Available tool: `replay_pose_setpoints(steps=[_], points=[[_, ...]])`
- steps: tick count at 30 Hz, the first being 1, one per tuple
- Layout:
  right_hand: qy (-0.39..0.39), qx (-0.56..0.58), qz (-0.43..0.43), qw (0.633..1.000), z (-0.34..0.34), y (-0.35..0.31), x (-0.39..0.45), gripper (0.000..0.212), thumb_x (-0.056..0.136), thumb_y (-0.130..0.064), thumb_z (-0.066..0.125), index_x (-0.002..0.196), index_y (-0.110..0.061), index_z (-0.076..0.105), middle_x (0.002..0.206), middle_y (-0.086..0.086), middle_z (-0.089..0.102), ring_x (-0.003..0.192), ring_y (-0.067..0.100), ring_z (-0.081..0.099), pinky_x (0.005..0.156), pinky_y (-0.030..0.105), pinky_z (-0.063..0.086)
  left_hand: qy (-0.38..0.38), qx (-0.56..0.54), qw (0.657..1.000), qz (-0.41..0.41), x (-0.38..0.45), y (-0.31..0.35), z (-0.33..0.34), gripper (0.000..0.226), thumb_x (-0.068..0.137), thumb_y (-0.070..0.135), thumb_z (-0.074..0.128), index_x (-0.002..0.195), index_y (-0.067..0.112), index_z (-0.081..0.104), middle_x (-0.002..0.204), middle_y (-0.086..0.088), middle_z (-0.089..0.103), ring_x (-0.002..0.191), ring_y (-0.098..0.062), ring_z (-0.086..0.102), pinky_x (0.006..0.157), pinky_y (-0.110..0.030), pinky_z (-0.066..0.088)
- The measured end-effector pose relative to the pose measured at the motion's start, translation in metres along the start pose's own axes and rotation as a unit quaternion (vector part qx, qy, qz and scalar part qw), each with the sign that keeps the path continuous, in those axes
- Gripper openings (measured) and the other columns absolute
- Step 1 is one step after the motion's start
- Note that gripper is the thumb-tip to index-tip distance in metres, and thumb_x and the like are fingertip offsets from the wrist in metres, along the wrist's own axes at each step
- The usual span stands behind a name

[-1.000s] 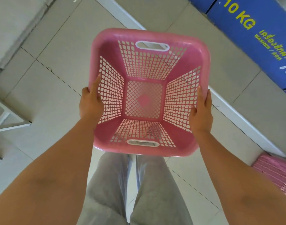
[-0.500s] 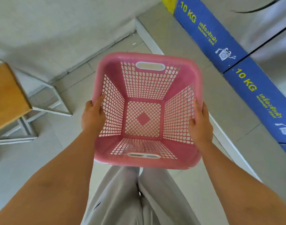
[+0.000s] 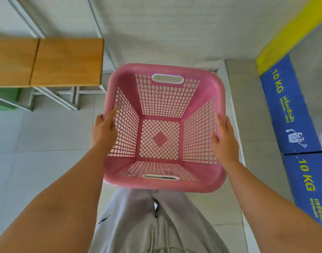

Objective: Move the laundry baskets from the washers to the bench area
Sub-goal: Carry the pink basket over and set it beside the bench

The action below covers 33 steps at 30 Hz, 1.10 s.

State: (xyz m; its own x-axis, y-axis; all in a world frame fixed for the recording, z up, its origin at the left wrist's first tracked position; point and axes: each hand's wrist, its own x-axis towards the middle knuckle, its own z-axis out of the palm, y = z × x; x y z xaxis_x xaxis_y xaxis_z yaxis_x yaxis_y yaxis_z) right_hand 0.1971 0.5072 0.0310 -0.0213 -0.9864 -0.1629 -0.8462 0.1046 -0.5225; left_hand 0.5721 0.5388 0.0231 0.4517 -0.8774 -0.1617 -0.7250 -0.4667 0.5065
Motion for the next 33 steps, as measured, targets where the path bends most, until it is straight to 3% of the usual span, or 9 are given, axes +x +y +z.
replay_pose_setpoints(steps=[4,9,16,19,22,26,29,33], points=[[-0.038,-0.007,-0.040,0.998,0.019,-0.052,0.011,0.074,0.097,-0.016,0.048,0.148,-0.051,0.007,0.161,-0.005,0.013,0.089,0.008,0.050,0.052,0.006,0.030,0.033,-0.008,0.998,-0.054,-0.008,-0.049,-0.028,0.048,0.096,0.026,0.040,0.134,0.055,0.035,0.116,-0.006,0.049,0.078,-0.024,0.053,0.071,-0.036,0.051],[-0.074,-0.018,-0.108,0.991,0.060,-0.129,0.008,0.074,0.098,-0.016,0.048,0.149,-0.049,0.007,0.162,-0.002,0.011,0.080,0.008,0.050,0.050,0.008,0.034,0.073,-0.015,0.991,-0.114,-0.020,-0.129,-0.071,0.050,0.094,0.026,0.041,0.134,0.056,0.036,0.112,-0.004,0.048,0.075,-0.020,0.050,0.067,-0.031,0.044],[-0.113,-0.043,-0.176,0.977,0.146,-0.254,-0.020,0.073,0.097,-0.015,0.049,0.150,-0.046,0.009,0.162,-0.003,0.012,0.079,0.005,0.045,0.049,0.002,0.025,0.106,-0.031,0.974,-0.196,-0.037,-0.259,-0.146,0.052,0.095,0.025,0.041,0.134,0.059,0.032,0.106,0.001,0.044,0.076,-0.021,0.054,0.061,-0.029,0.046],[-0.127,-0.039,-0.207,0.969,0.185,-0.306,-0.036,0.073,0.096,-0.015,0.049,0.150,-0.046,0.011,0.162,-0.004,0.012,0.089,0.009,0.053,0.053,0.005,0.033,0.124,-0.030,0.965,-0.227,-0.047,-0.311,-0.179,0.051,0.095,0.025,0.040,0.135,0.057,0.034,0.106,0.003,0.043,0.076,-0.018,0.052,0.058,-0.028,0.042],[-0.138,-0.033,-0.232,0.962,0.220,-0.355,-0.050,0.073,0.096,-0.015,0.048,0.148,-0.049,0.010,0.161,-0.007,0.011,0.101,0.024,0.063,0.060,0.021,0.050,0.144,-0.027,0.956,-0.254,-0.053,-0.357,-0.212,0.051,0.095,0.024,0.040,0.135,0.056,0.036,0.105,0.004,0.043,0.075,-0.017,0.051,0.057,-0.027,0.039],[-0.154,-0.028,-0.267,0.951,0.261,-0.417,-0.062,0.073,0.096,-0.016,0.048,0.146,-0.052,0.009,0.160,-0.011,0.012,0.098,0.026,0.065,0.055,0.022,0.049,0.165,-0.033,0.944,-0.285,-0.061,-0.408,-0.246,0.051,0.095,0.023,0.039,0.135,0.053,0.037,0.106,0.001,0.045,0.074,-0.019,0.050,0.061,-0.031,0.042],[-0.170,-0.033,-0.294,0.940,0.288,-0.464,-0.064,0.074,0.097,-0.016,0.047,0.146,-0.053,0.007,0.161,-0.010,0.010,0.108,0.027,0.062,0.067,0.029,0.057,0.179,-0.038,0.933,-0.310,-0.060,-0.443,-0.268,0.051,0.095,0.022,0.038,0.137,0.052,0.037,0.111,-0.002,0.047,0.075,-0.019,0.050,0.061,-0.030,0.040],[-0.179,-0.043,-0.317,0.930,0.329,-0.526,-0.060,0.071,0.096,-0.014,0.047,0.148,-0.047,0.012,0.161,-0.007,0.014,0.120,0.027,0.056,0.077,0.029,0.049,0.195,-0.040,0.921,-0.334,-0.048,-0.485,-0.297,0.052,0.096,0.020,0.037,0.139,0.050,0.037,0.114,-0.004,0.050,0.077,-0.022,0.051,0.064,-0.032,0.043]])
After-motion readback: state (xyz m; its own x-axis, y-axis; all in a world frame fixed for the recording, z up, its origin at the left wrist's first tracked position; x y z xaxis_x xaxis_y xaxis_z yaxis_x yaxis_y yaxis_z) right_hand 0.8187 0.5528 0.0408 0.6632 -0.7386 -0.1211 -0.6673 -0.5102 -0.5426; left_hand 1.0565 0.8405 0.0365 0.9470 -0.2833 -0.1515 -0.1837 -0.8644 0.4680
